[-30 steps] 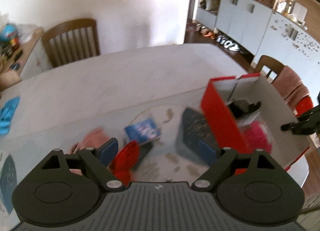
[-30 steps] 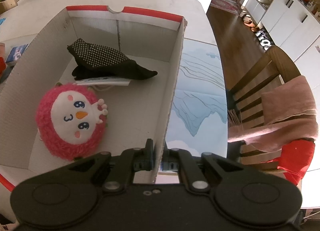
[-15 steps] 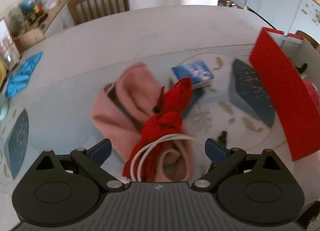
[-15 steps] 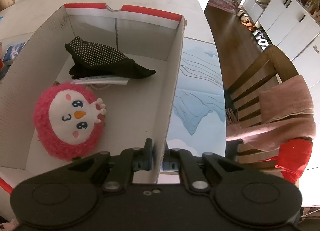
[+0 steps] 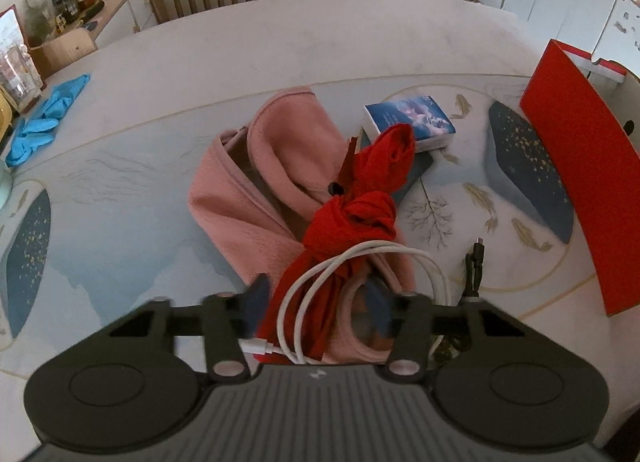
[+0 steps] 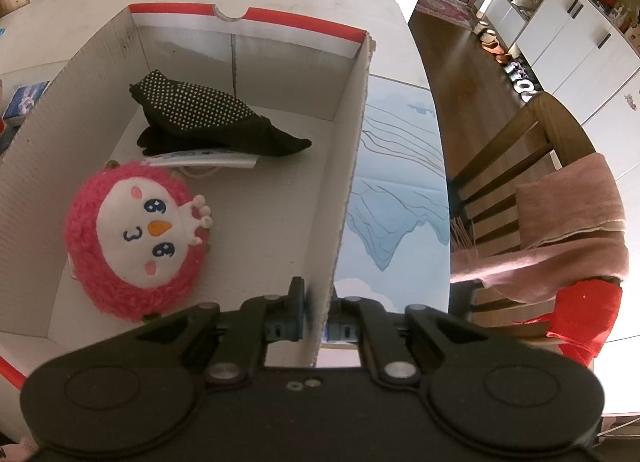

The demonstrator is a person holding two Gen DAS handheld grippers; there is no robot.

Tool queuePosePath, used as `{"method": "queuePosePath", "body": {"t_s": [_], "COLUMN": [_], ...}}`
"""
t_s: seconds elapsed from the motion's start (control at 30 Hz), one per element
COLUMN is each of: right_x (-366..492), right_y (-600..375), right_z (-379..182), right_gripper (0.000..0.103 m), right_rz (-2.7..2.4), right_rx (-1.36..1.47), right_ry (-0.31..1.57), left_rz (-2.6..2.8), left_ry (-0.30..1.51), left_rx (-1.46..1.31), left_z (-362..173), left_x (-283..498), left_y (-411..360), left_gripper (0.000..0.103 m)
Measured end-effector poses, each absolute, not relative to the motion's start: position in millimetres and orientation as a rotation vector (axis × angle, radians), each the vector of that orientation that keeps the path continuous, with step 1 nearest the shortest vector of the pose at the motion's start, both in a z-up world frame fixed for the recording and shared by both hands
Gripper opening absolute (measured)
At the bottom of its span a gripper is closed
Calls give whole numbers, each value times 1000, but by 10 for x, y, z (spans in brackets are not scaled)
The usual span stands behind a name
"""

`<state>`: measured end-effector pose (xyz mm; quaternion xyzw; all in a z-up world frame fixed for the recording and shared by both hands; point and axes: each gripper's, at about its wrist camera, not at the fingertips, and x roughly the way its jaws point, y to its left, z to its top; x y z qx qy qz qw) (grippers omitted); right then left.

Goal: Organize objects
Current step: 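Close the left gripper on the coiled white USB cable, then lift the white cable with the left gripper toward the box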

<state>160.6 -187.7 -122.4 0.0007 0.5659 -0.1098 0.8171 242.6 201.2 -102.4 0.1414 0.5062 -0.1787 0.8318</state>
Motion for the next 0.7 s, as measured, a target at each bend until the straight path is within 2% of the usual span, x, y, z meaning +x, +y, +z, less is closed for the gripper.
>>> {"method": "queuePosePath", "body": {"t_s": [0.17,0.23,0.43,0.7], "right_x": [1604,1603,1603,1603], "right_y": [-1876,-1875,-1874,-1871], "right_z": [-1222,-1224,-1223,-1224], "right_gripper": [7,7,7,7], "right_rz": [-235,-234,-233,-230], "right_rx": [-4,-4,-6,-10], "right_ry": [1205,1204,1204,1203], "left_rz": [-361,-349,-347,-407], "left_ry": [1076,1076,1070,997], "left_rx": [335,338,397,395], "left_z": [-1025,-1004,-925,-607], "left_x": [2416,2411,2319,2166], "left_y": [1971,1974,1947,1864], "left_gripper": [30,17,9,6]}}
